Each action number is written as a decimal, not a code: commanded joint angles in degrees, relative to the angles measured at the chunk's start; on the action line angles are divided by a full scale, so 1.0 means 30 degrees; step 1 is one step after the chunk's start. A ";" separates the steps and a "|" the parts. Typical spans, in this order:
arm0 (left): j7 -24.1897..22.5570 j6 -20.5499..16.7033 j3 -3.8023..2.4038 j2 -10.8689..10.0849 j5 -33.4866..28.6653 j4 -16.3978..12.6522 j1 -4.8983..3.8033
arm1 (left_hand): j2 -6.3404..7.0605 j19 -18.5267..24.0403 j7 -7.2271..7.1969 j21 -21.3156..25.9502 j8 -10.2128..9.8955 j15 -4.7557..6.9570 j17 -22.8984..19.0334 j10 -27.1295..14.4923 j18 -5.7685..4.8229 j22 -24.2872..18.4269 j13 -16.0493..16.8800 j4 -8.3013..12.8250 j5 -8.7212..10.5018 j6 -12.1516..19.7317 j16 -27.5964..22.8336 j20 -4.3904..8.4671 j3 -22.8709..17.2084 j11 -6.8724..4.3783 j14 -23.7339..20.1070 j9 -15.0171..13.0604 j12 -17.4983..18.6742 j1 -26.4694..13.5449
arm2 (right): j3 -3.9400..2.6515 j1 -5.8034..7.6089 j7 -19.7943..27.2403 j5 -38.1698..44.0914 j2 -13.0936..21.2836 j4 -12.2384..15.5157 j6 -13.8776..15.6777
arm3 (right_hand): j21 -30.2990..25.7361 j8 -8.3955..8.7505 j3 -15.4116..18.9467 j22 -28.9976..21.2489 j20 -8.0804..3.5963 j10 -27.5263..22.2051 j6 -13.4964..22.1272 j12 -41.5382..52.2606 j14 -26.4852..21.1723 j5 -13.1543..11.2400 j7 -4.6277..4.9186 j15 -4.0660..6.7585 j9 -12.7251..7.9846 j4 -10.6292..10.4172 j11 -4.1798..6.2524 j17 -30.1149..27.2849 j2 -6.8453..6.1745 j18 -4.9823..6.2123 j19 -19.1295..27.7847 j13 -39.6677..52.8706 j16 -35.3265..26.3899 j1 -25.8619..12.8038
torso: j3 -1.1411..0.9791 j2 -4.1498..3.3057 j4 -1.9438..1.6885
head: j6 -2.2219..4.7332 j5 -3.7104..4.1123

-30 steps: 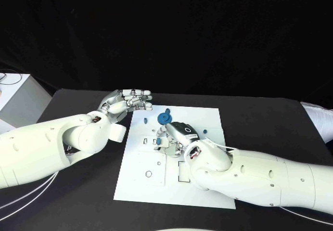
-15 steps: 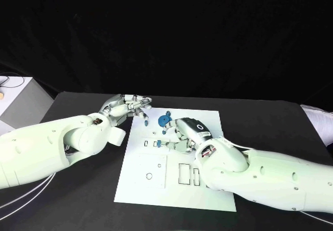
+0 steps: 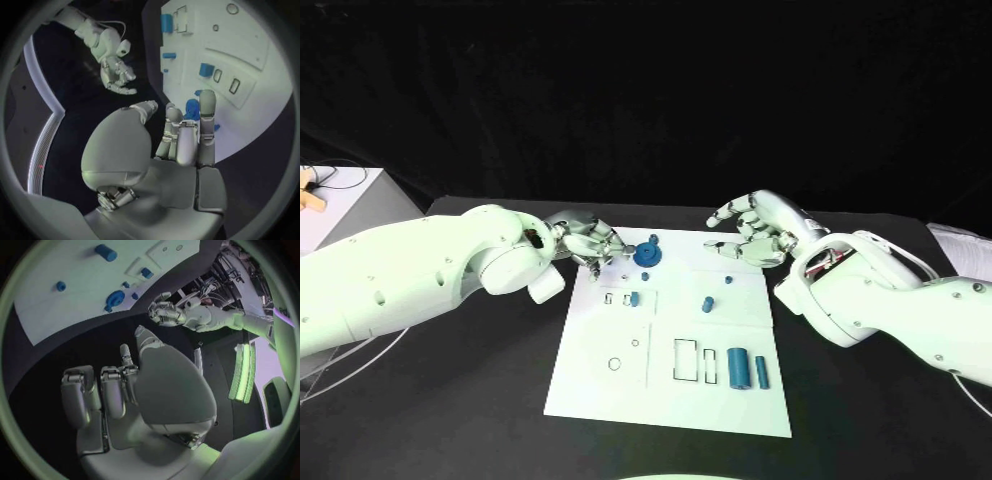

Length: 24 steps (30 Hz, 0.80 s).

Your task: Assemble the parts on the task board

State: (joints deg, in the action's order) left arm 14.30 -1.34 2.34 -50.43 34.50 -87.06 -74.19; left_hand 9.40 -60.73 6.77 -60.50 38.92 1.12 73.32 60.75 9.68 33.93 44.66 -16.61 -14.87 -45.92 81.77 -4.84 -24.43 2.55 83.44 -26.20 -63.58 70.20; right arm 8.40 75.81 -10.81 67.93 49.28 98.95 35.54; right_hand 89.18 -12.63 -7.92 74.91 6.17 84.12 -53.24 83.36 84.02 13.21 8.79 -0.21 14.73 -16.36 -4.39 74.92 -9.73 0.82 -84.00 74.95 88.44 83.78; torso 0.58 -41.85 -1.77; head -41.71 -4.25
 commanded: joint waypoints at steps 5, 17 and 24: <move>0.4332 0.3840 0.0372 0.1230 0.6389 0.0701 -0.0306 | 0.0063 -0.0020 0.0008 -0.0259 0.0342 0.0001 0.0041 0.0022 0.0197 0.0223 0.0118 -0.0086 0.0157 0.0189 0.0096 0.0068 0.0277 -0.0004 0.0165 -0.0220 -0.0223 -0.1047 | 0.0001 0.0266 0.0966 -0.2557 0.0402 -0.0452 -0.1170 | -0.0069 -0.0056 -0.0161 0.4809 -0.0034 0.0117 -0.0024 -0.0091 0.1690 0.0245 0.0057 0.0066 0.0019 0.0004 0.0075 0.3886 -0.0091 -0.0181 -0.1810 0.3205 -0.0020 0.0096 | -0.0224 0.0178 -0.0027 | -0.0214 -0.0092; 0.5003 0.5673 0.0839 0.3010 0.8409 0.2037 -0.0497 | -0.0015 -0.0086 -0.0143 -0.0585 0.1021 0.0090 0.0197 0.0137 0.0147 0.0582 0.0377 -0.0094 0.0184 0.0161 0.0214 0.0131 0.0879 -0.0121 0.0236 -0.0915 -0.0529 -0.2474 | 0.0000 0.0455 0.0660 -0.2720 0.0531 -0.0835 -0.1200 | -0.0082 -0.0009 -0.0203 0.4802 -0.0040 0.0105 0.0117 -0.0106 0.1686 0.0348 0.0079 0.0063 0.0005 -0.0007 0.0062 0.3871 -0.0116 -0.0178 -0.1803 0.3193 -0.0029 0.0082 | -0.0331 0.0149 -0.0047 | -0.0420 -0.0045; 0.5072 0.5897 0.0925 0.3498 0.8617 0.2267 -0.0526 | -0.0022 -0.0103 -0.0151 -0.0630 0.1062 0.0095 0.0194 0.0076 0.0134 0.0646 0.0308 -0.0095 0.0190 0.0205 0.0216 0.0137 0.0984 -0.0124 0.0231 -0.0991 -0.0497 -0.2661 | 0.0000 0.0499 0.0501 -0.2669 0.0576 -0.0884 -0.1217 | -0.0087 -0.0006 -0.0206 0.4798 -0.0041 0.0100 0.0127 -0.0111 0.1687 0.0358 0.0080 0.0062 0.0004 -0.0009 0.0060 0.3875 -0.0117 -0.0176 -0.1801 0.3188 -0.0027 0.0079 | -0.0295 0.0117 -0.0023 | -0.0526 0.0013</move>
State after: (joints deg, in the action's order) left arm 28.63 13.83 5.13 -40.21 58.50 -80.26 -75.64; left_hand 9.36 -60.93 6.42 -62.02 41.80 1.33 73.86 60.94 9.69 35.82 45.52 -16.92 -14.63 -45.44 82.21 -4.62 -21.73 2.36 83.65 -29.12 -64.95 62.70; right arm 8.43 77.29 -9.41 60.05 50.97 96.32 32.84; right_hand 89.18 -12.62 -8.24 74.95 6.17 84.12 -53.11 83.36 84.02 13.97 8.92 -0.20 14.72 -16.35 -4.39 74.91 -9.73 0.82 -84.00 74.92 88.44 83.78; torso -0.37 -41.42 -1.86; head -43.14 -4.30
